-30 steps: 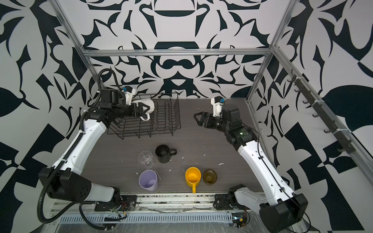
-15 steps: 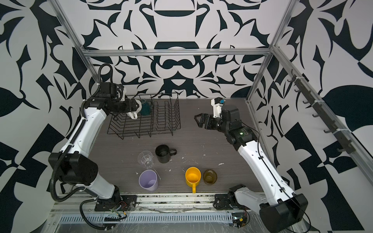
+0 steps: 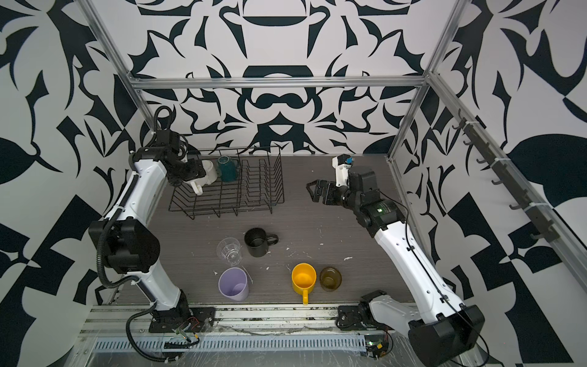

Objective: Load cups into a dish rack
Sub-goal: Place the cup upside down at the dish rack.

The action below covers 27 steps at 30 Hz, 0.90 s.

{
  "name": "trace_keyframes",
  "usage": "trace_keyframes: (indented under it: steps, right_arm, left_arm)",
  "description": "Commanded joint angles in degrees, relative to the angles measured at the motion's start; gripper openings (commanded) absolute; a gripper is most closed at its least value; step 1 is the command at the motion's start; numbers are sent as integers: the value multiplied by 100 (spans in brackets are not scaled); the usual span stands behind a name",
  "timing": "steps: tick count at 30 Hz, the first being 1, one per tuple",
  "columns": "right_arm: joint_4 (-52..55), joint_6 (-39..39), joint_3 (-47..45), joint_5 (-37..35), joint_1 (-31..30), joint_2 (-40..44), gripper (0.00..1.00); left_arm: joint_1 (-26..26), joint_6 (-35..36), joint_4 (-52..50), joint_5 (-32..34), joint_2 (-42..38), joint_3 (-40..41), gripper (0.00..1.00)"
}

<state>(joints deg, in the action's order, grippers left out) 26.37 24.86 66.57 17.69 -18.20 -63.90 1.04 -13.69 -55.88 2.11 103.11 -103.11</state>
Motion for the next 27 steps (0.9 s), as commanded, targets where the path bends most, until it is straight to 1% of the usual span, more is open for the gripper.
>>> trace_keyframes:
  steps: [1, 9, 19, 27]
  right_arm:
    - [-49, -162, -1, -90, 27, 150, 100]
    - [-1, -249, -97, -170, 44, 226, 100]
    - [86, -348, -135, -249, 70, 273, 100]
    - [122, -368, -161, -258, 79, 307, 100]
  left_arm:
    - [101, -123, -216, 5, 131, -316, 0]
    - [226, -123, -581, 134, 751, -735, 0]
    - [432, -129, -616, 84, 1205, -828, 0]
    - [472, -141, -771, 100, 1704, -1262, 0]
